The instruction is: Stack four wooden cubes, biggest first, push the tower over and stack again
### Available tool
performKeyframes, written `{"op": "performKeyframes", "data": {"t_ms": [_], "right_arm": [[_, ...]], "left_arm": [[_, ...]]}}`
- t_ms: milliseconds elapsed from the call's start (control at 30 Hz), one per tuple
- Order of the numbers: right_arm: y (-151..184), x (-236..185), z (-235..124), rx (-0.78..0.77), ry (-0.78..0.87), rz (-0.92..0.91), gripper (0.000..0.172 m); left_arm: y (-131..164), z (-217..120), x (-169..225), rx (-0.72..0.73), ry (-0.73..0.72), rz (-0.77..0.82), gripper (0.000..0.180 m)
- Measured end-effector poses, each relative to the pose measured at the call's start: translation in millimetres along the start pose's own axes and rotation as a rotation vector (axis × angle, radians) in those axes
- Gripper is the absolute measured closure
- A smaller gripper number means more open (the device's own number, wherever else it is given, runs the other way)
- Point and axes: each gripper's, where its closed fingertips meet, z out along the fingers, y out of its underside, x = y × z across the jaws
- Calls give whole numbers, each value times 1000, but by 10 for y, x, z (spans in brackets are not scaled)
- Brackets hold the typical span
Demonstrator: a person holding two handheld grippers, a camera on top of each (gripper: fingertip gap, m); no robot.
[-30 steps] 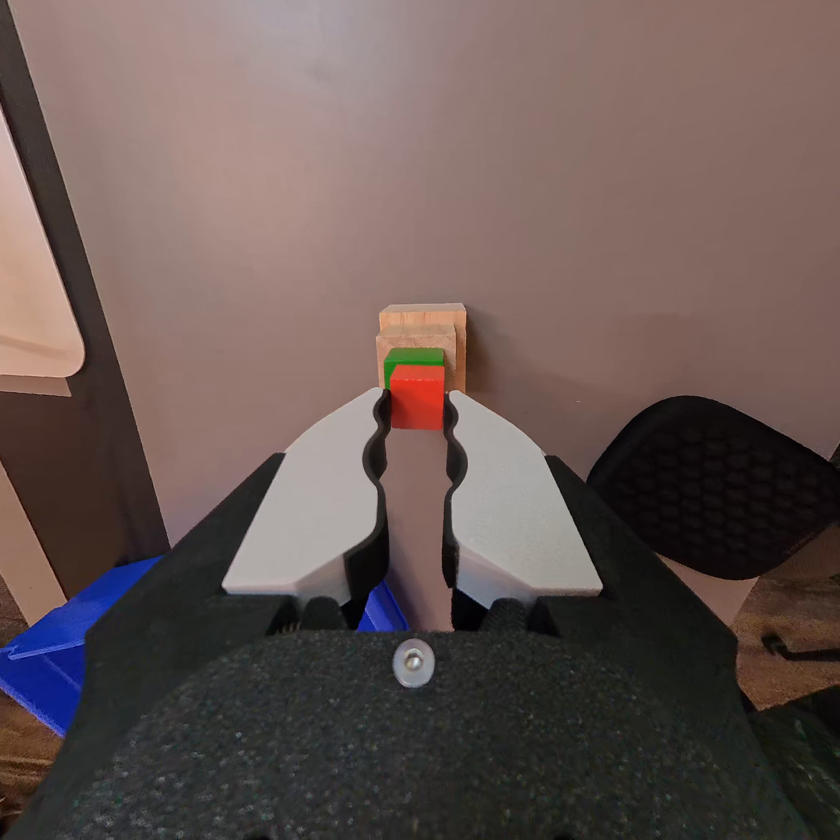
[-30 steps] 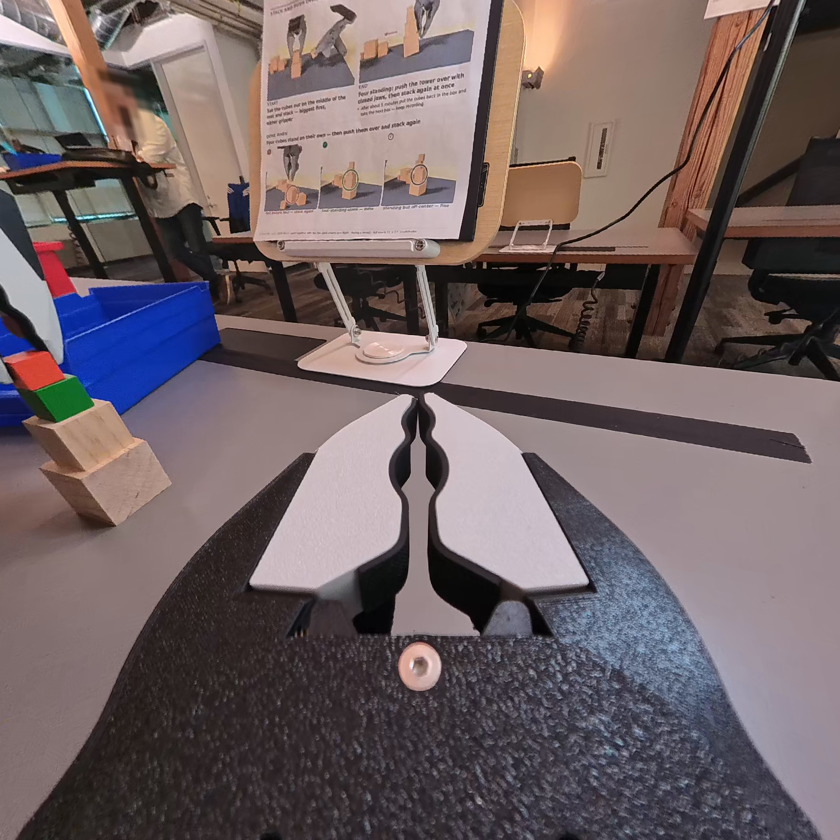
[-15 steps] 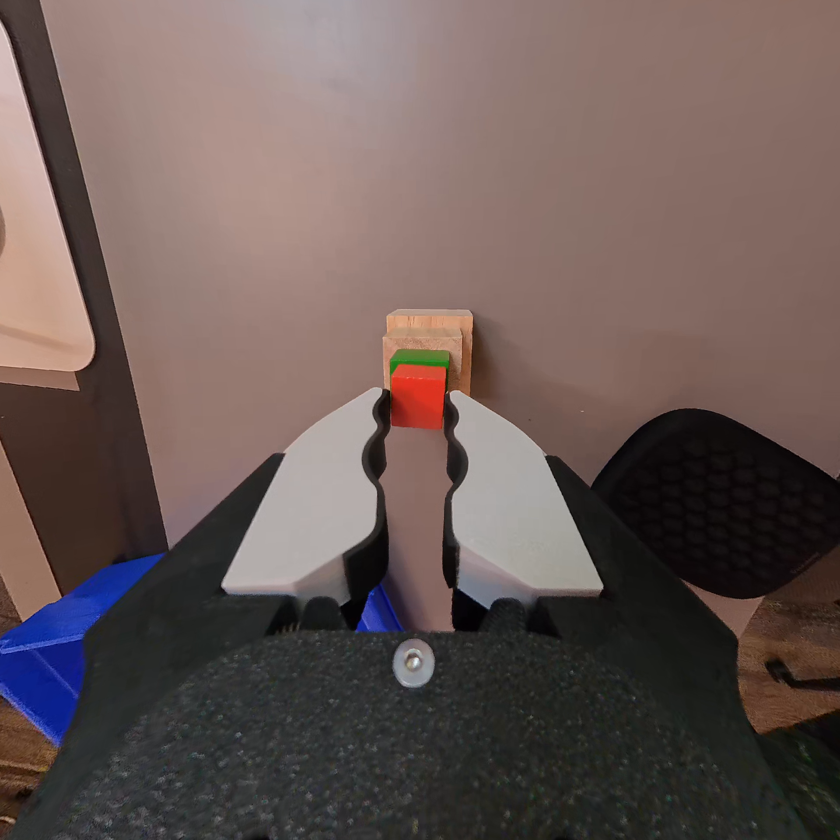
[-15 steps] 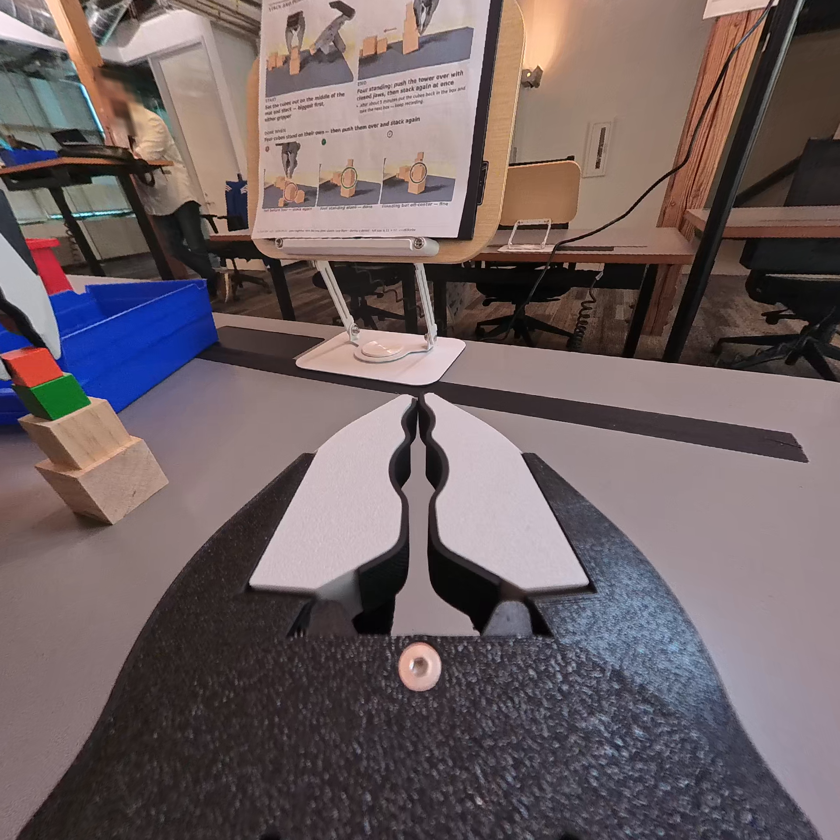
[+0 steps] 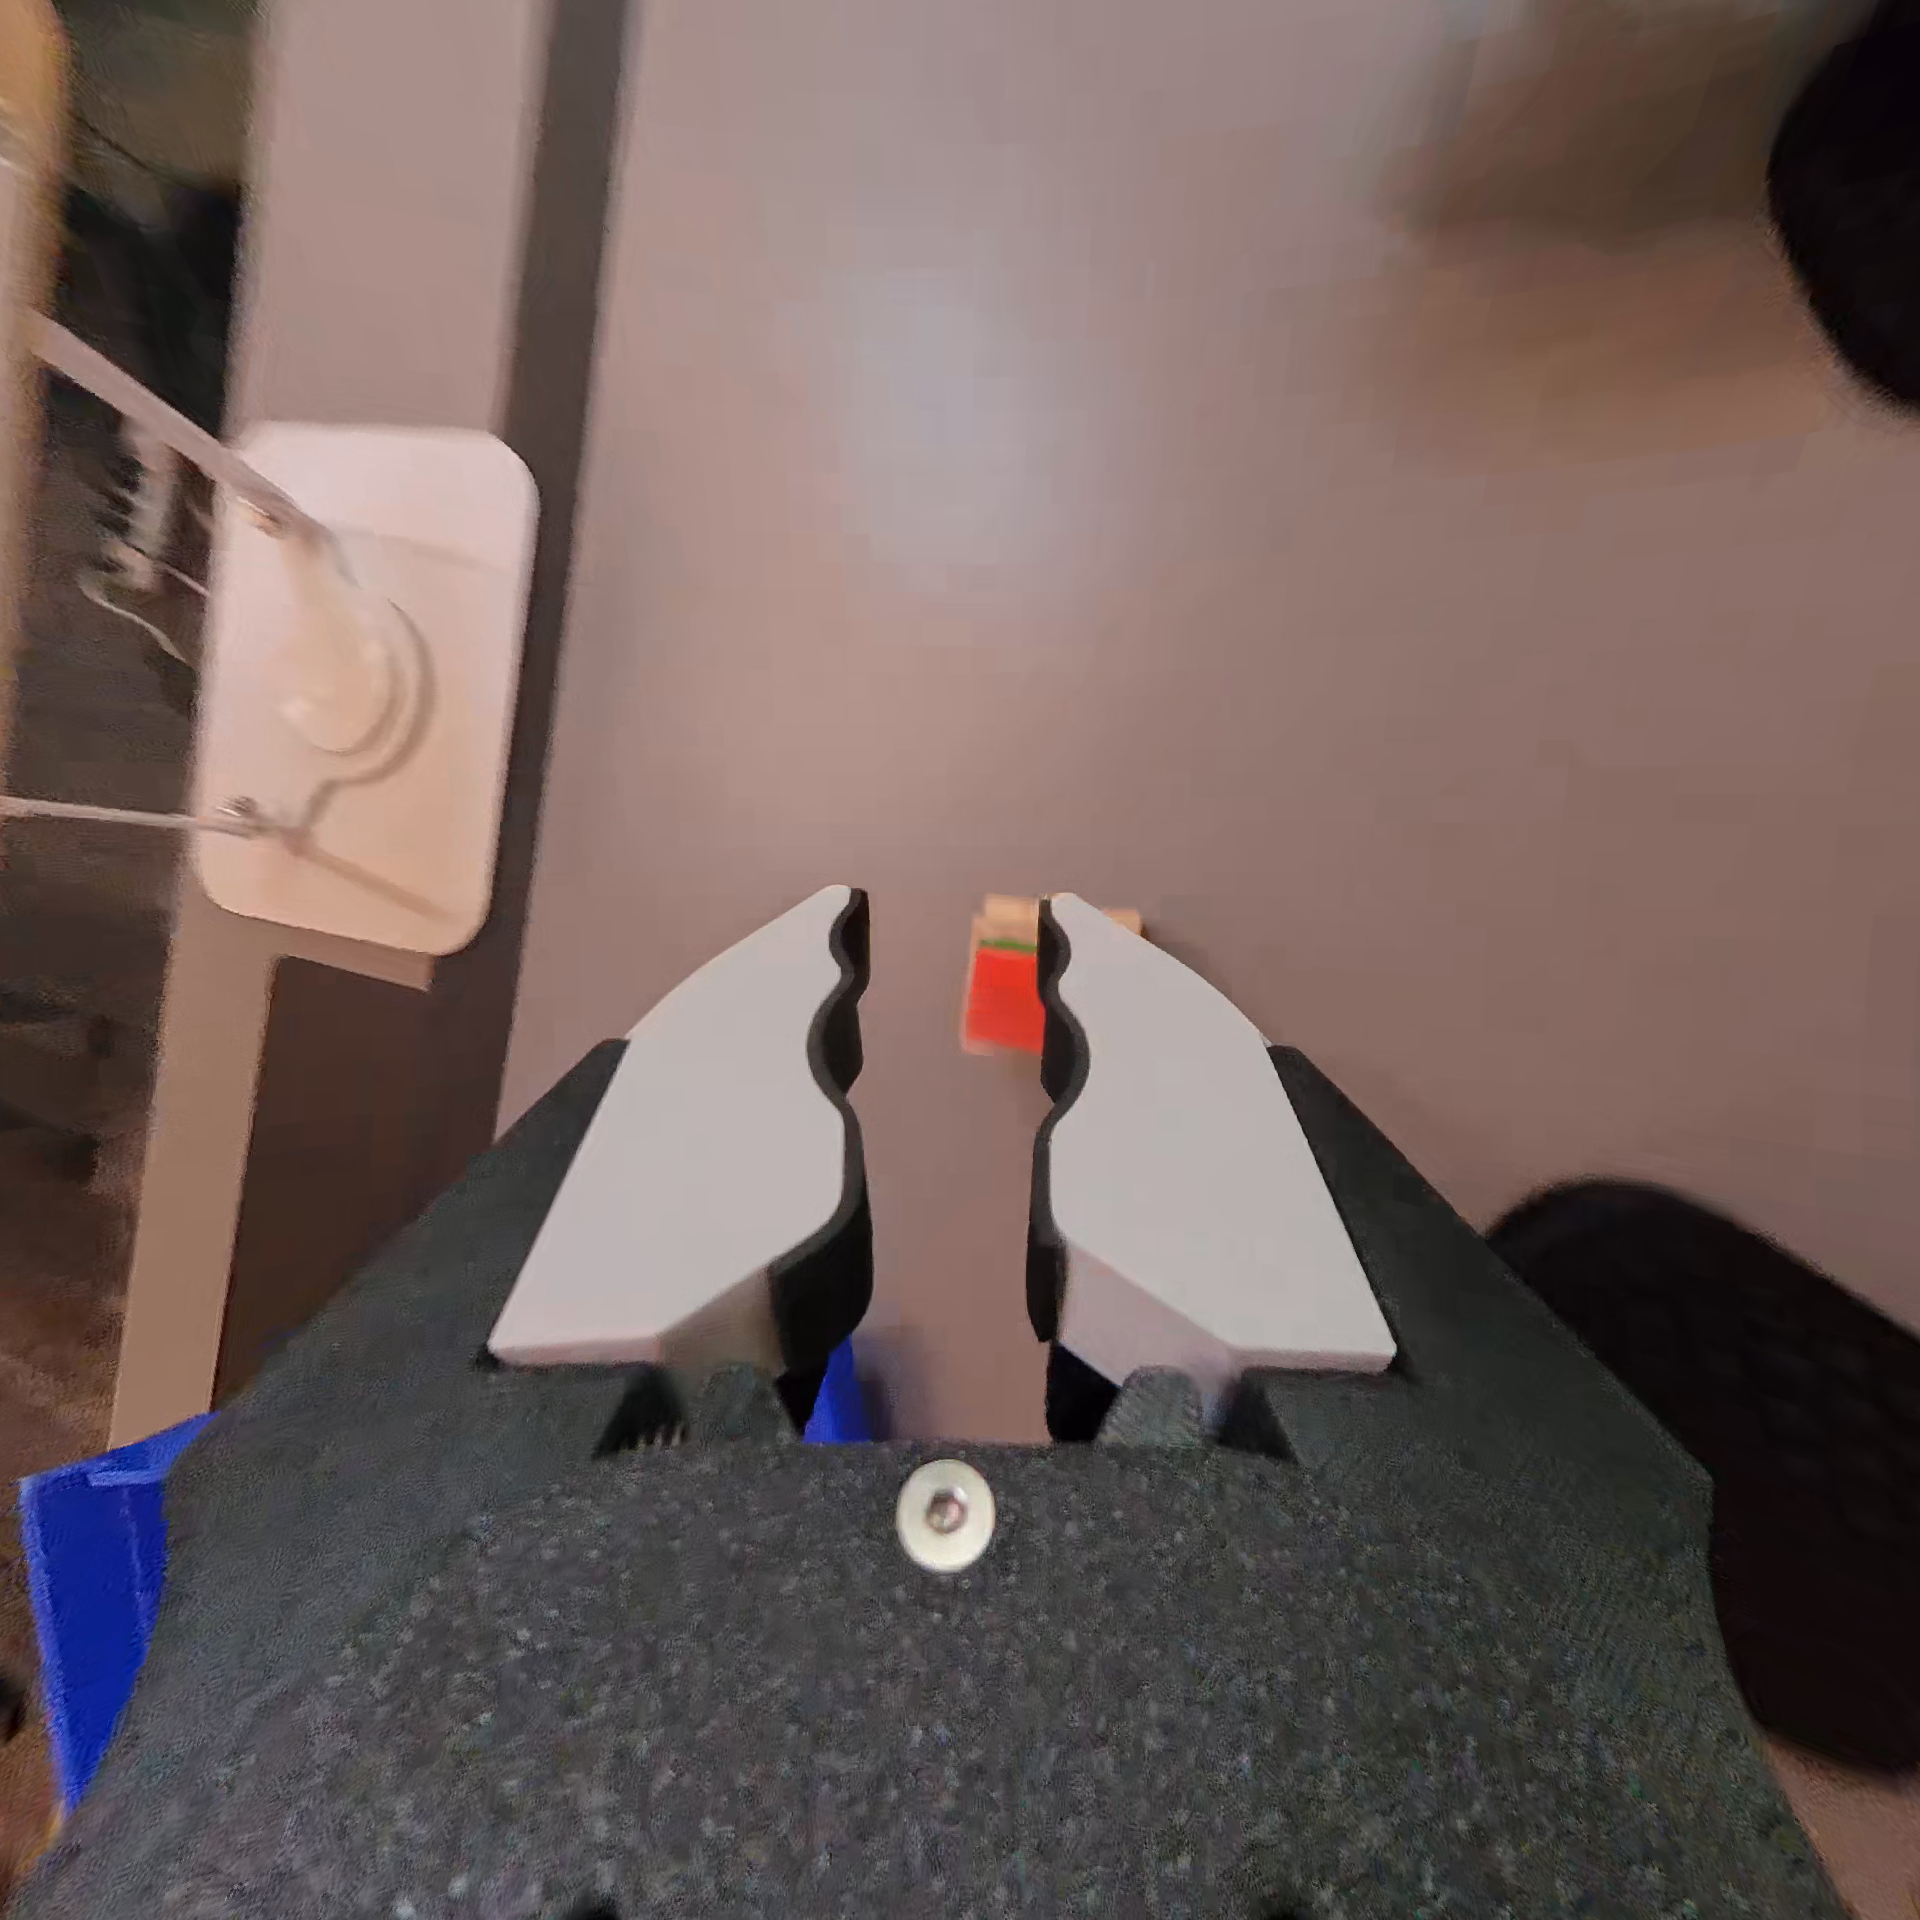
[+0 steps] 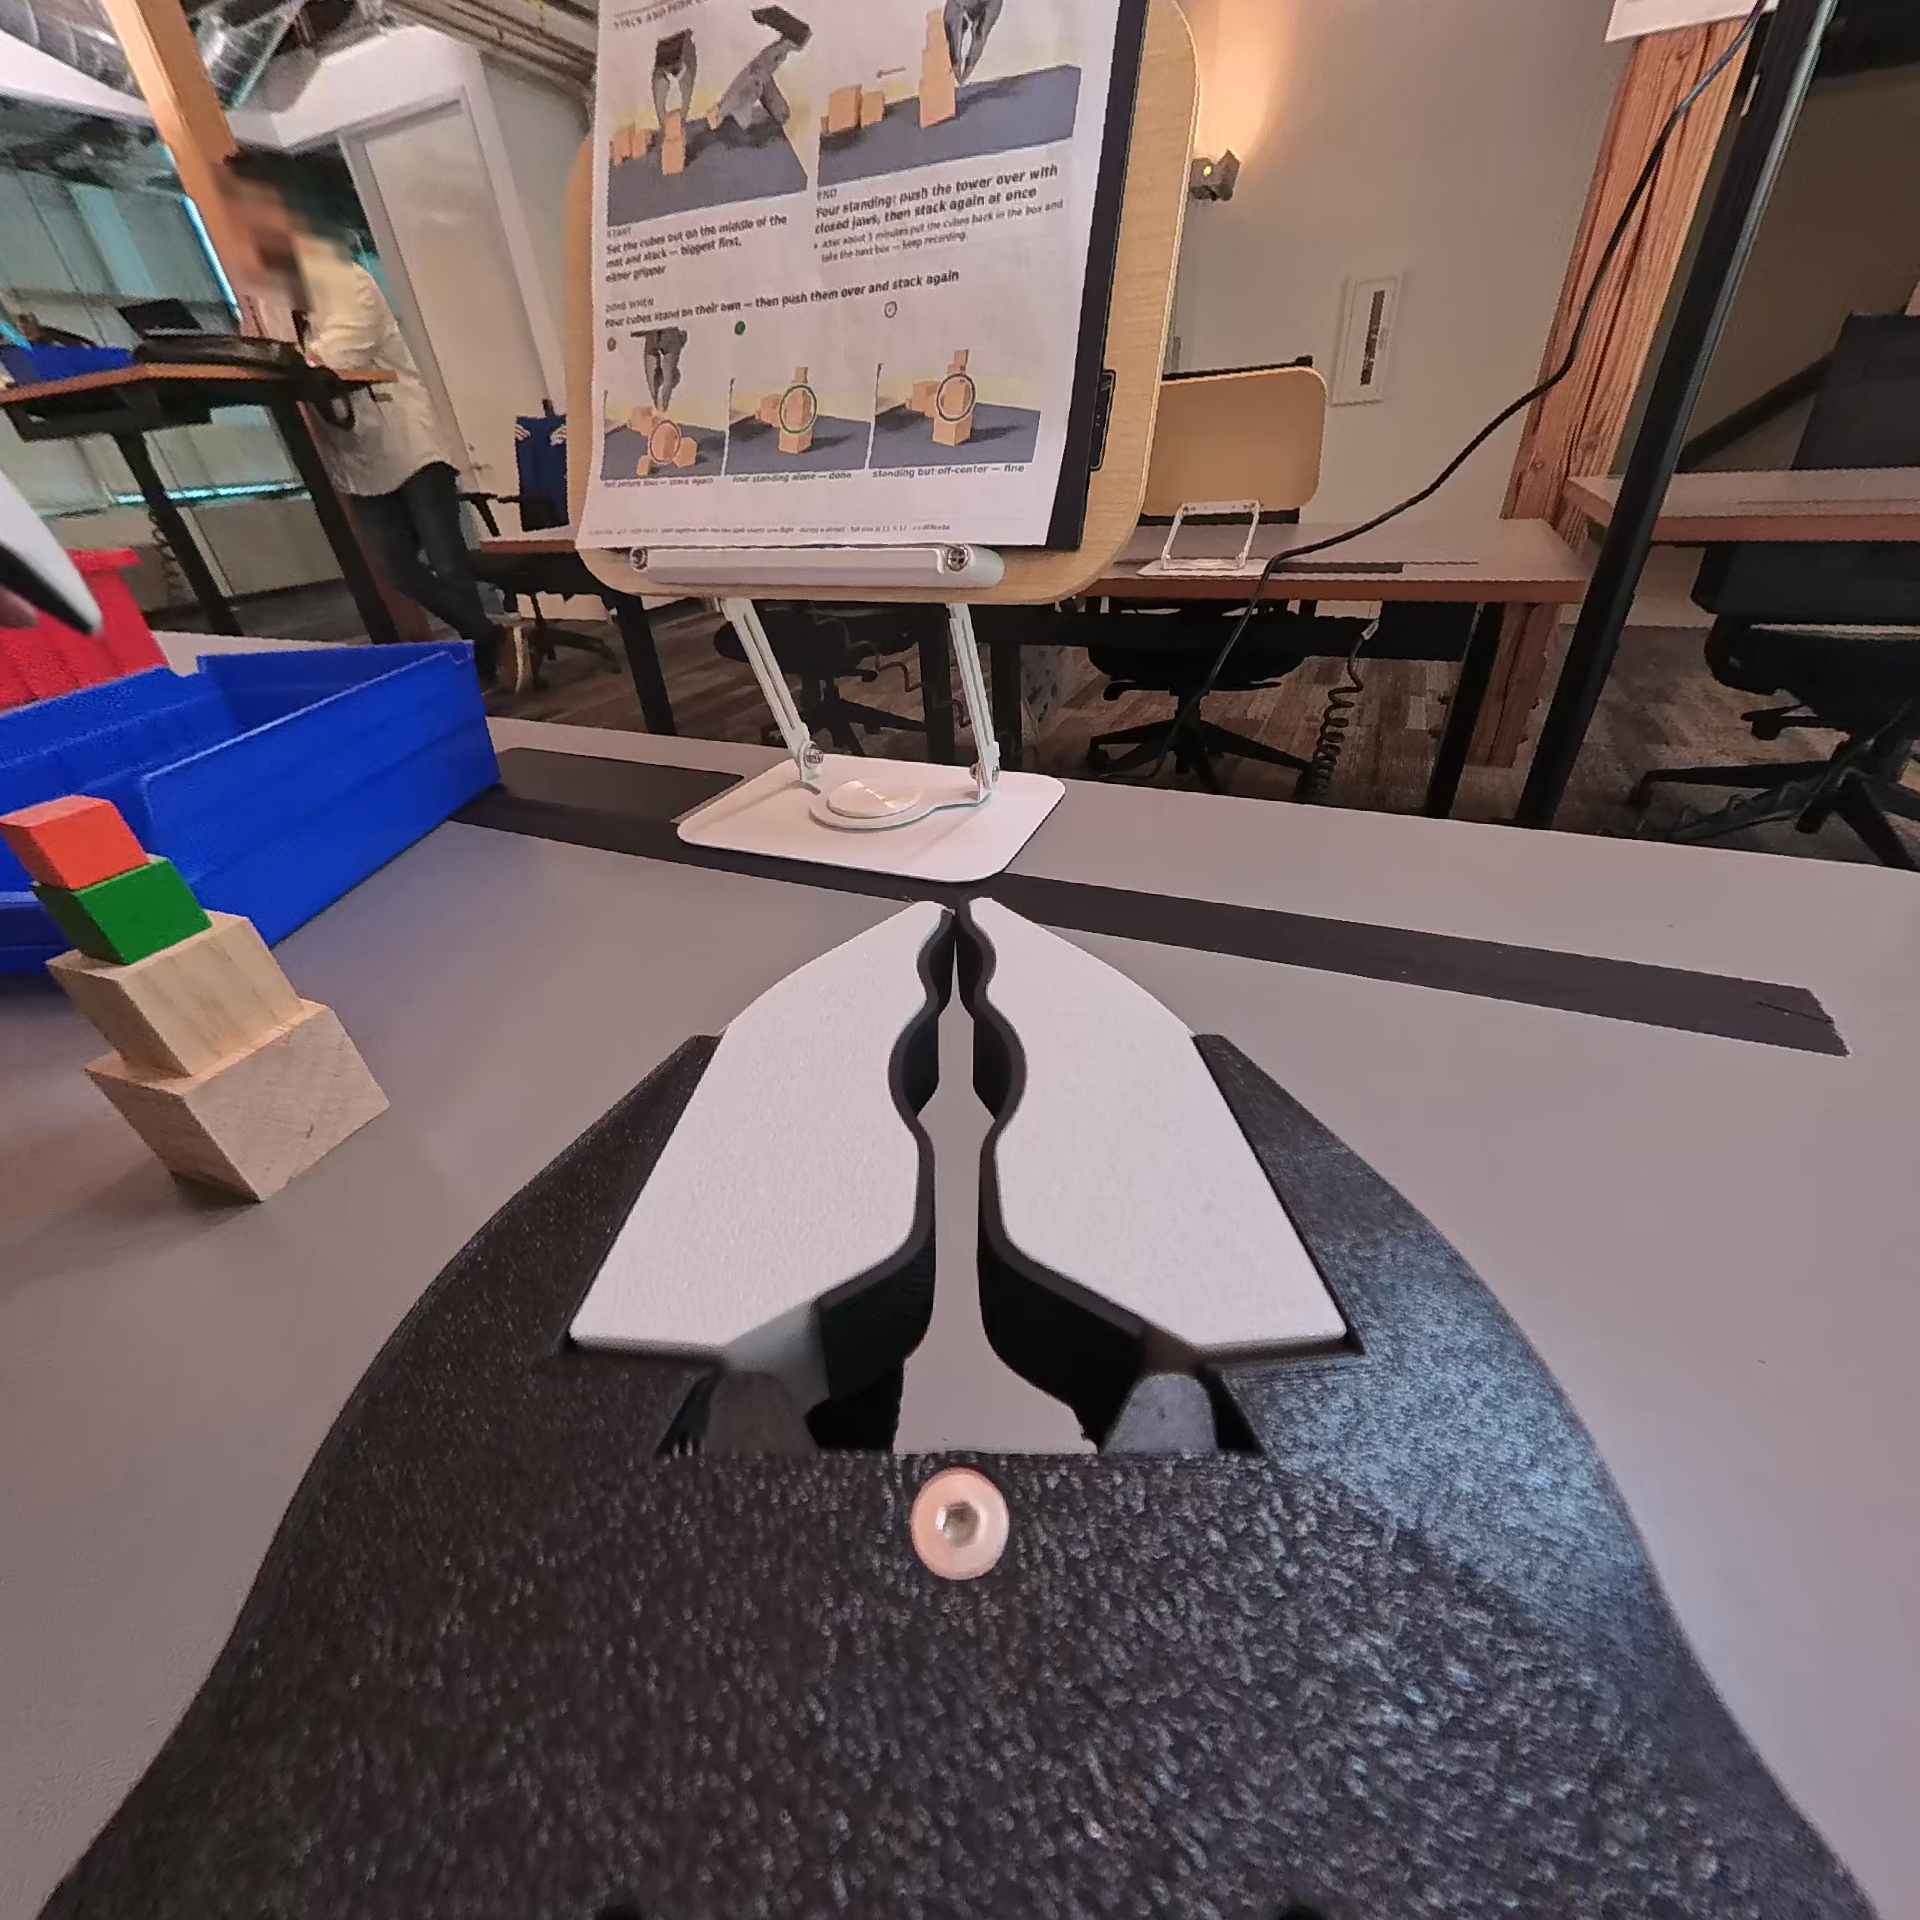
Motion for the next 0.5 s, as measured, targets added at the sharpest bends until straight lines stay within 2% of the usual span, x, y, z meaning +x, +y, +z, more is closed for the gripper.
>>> {"op": "performKeyframes", "data": {"t_ms": [67, 167, 233, 300, 400, 500], "right_arm": [[-6, 2, -3, 2, 3, -1, 171], [-3, -10, 1, 4, 1, -6, 171], [6, -20, 6, 2, 2, -15, 172], [-7, -25, -1, 7, 6, -24, 172], [-23, -22, -13, 8, 10, -25, 171], [-2, -28, -10, -1, 6, -16, 171]], "left_arm": [[-199, -139, -79, 195, -92, -63, 153], [-378, -404, -280, 524, -304, -186, 171], [-344, -552, -397, 686, -463, -252, 180], [-271, -688, -420, 813, -575, -333, 180], [-157, -852, -313, 1011, -625, -508, 180], [54, -807, -174, 1070, -650, -642, 180]]}}
